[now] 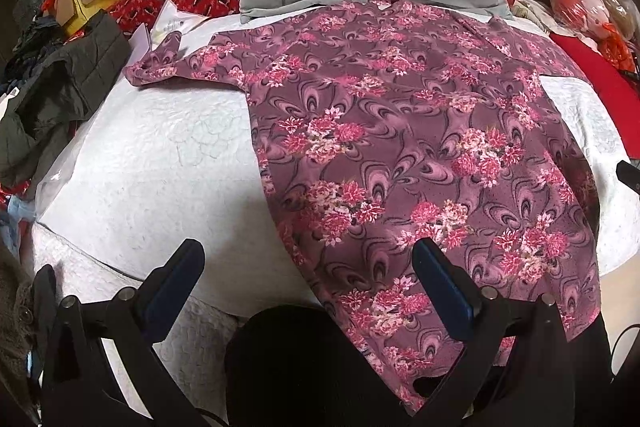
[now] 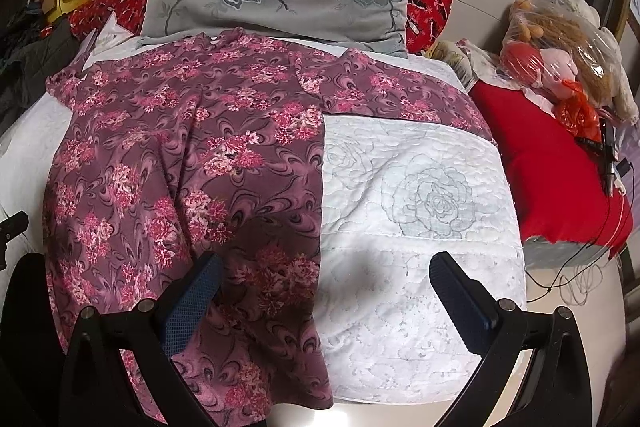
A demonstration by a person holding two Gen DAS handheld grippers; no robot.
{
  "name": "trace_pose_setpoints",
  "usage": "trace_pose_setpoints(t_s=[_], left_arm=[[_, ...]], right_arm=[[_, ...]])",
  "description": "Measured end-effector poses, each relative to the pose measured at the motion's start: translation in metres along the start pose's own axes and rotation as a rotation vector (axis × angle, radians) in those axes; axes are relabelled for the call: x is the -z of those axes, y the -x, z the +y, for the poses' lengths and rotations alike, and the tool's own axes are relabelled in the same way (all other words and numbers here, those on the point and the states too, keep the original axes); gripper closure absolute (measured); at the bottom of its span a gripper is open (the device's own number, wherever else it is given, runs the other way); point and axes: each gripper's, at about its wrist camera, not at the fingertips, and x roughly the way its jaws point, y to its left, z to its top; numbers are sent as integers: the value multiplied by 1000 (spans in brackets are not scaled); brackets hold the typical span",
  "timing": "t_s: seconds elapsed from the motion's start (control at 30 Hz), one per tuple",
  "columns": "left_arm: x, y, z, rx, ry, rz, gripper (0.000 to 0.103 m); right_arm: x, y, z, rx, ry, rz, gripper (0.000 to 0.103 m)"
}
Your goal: Fold small clothes
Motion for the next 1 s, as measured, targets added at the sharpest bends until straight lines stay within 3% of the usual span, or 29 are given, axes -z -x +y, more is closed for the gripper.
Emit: trace_pose_setpoints(t_s=[1.0], left_arm=[[-1, -10, 1, 15, 16, 37, 0]], right_arm=[[2, -11, -1, -16, -4, 17, 1]])
